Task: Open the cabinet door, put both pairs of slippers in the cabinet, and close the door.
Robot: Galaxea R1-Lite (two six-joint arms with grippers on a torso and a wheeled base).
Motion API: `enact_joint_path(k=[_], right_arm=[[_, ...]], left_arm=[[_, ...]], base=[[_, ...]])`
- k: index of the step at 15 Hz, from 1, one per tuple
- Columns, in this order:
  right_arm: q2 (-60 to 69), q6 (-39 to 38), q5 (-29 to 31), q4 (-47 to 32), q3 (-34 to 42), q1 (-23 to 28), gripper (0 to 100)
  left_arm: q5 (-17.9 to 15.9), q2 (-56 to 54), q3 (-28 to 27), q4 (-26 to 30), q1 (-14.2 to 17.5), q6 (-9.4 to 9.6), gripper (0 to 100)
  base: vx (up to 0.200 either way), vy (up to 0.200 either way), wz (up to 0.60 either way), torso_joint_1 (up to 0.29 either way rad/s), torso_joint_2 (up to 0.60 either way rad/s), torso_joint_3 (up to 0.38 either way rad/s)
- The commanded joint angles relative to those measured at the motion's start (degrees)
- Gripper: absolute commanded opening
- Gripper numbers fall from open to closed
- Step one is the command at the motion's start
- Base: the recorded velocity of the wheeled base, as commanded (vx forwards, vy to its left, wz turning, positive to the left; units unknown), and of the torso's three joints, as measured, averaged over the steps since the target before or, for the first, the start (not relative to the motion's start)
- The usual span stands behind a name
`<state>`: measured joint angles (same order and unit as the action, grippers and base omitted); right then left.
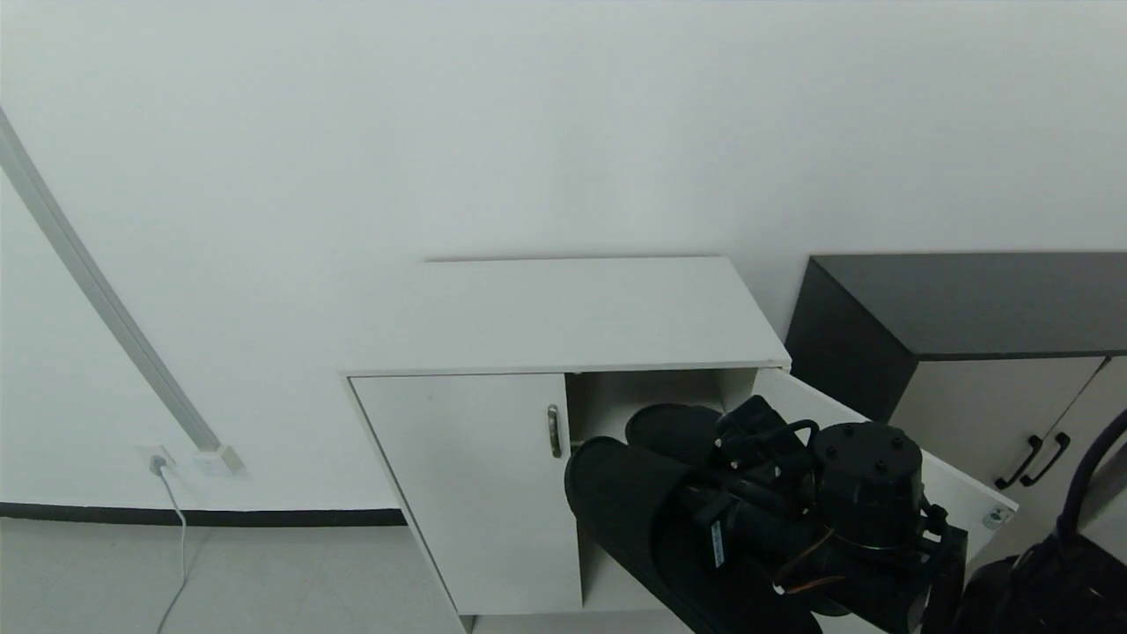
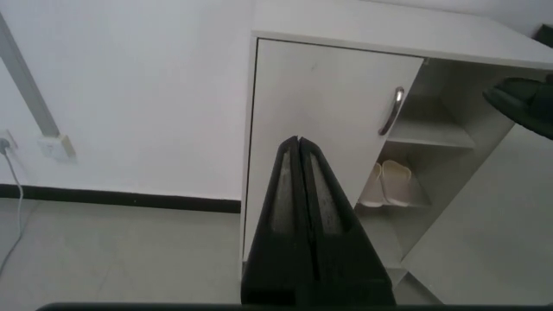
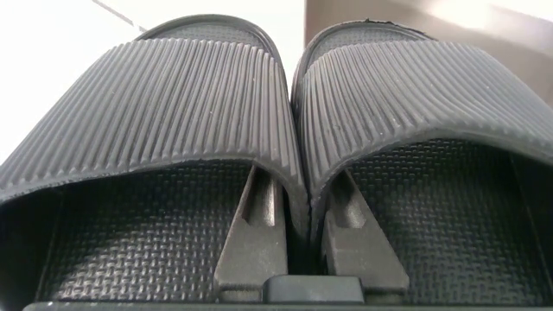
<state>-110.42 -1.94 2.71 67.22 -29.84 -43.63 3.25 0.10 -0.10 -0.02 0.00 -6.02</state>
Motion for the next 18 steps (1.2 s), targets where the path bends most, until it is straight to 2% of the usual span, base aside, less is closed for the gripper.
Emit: enact_joint_path(k=[1,18], right_arm=[[-0.67,0.0,0.02,0.02,0.14,0.04,0],[-0.85,0.36,0.19,0.46,0.75,0.12,0]], left_arm=[[0.08,-0.01,0.01,-0.06,0.0,-0.04,0],[0.08,-0.01,0.01,-0.06,0.0,-0.13,0]], base=[[0.0,0.0,0.0,-0.217,0.51,0.281],[0.0,0.0,0.0,-0.199,0.52,0.32]])
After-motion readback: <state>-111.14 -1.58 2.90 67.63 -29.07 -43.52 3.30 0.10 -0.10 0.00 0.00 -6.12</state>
